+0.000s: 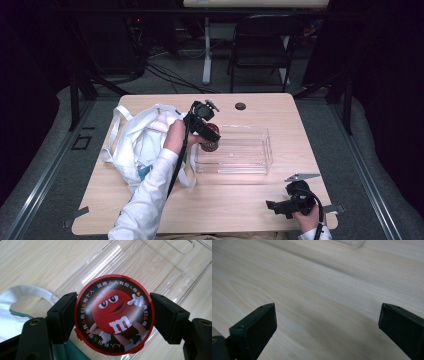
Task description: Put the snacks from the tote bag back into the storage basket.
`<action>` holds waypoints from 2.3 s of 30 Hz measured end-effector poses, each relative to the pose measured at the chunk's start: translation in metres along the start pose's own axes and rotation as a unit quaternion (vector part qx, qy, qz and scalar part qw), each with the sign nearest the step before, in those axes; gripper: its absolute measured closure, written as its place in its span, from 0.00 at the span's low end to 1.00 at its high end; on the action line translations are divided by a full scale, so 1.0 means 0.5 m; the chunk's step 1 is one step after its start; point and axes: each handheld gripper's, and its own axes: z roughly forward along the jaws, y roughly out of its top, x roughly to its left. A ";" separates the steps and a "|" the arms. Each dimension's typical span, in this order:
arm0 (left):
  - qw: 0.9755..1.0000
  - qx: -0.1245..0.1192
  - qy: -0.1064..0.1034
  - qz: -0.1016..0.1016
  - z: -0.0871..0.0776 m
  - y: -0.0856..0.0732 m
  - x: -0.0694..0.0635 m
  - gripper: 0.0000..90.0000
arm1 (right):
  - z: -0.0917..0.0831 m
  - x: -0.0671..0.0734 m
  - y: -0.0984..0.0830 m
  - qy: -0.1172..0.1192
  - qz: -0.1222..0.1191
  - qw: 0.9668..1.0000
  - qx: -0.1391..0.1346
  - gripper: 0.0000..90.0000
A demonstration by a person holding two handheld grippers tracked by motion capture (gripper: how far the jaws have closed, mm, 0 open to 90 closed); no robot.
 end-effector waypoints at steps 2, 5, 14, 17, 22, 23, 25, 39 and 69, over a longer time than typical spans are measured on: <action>1.000 0.004 -0.002 -0.009 0.012 -0.006 -0.001 0.29 | 0.001 0.001 0.001 0.001 -0.002 1.000 0.001 0.02; 1.000 0.006 -0.005 -0.013 0.023 -0.012 -0.003 0.29 | 0.001 0.001 0.001 0.001 -0.002 1.000 0.002 0.02; 1.000 0.019 -0.003 -0.018 0.048 -0.030 -0.006 0.29 | 0.001 0.001 0.001 0.000 -0.003 1.000 0.004 0.02; 1.000 0.017 -0.004 -0.020 0.061 -0.042 -0.011 0.29 | 0.000 0.003 0.000 0.002 -0.001 1.000 0.000 0.02; 0.999 0.023 -0.007 -0.024 0.075 -0.055 -0.011 0.29 | 0.001 0.005 0.000 0.004 -0.005 1.000 0.004 0.02; 0.999 0.023 -0.006 -0.027 0.079 -0.057 -0.012 0.29 | 0.002 0.005 0.000 0.004 -0.005 1.000 0.003 0.02; 0.999 0.027 -0.002 -0.029 0.083 -0.060 -0.011 0.29 | 0.001 0.004 0.000 0.004 -0.004 1.000 0.003 0.02; 0.998 0.050 0.001 -0.036 0.115 -0.078 -0.017 0.29 | 0.001 0.004 0.000 0.002 -0.005 1.000 0.005 0.02; 0.999 -0.006 0.012 -0.032 0.050 -0.057 -0.014 0.14 | 0.002 0.004 -0.001 0.007 -0.006 1.000 0.009 0.02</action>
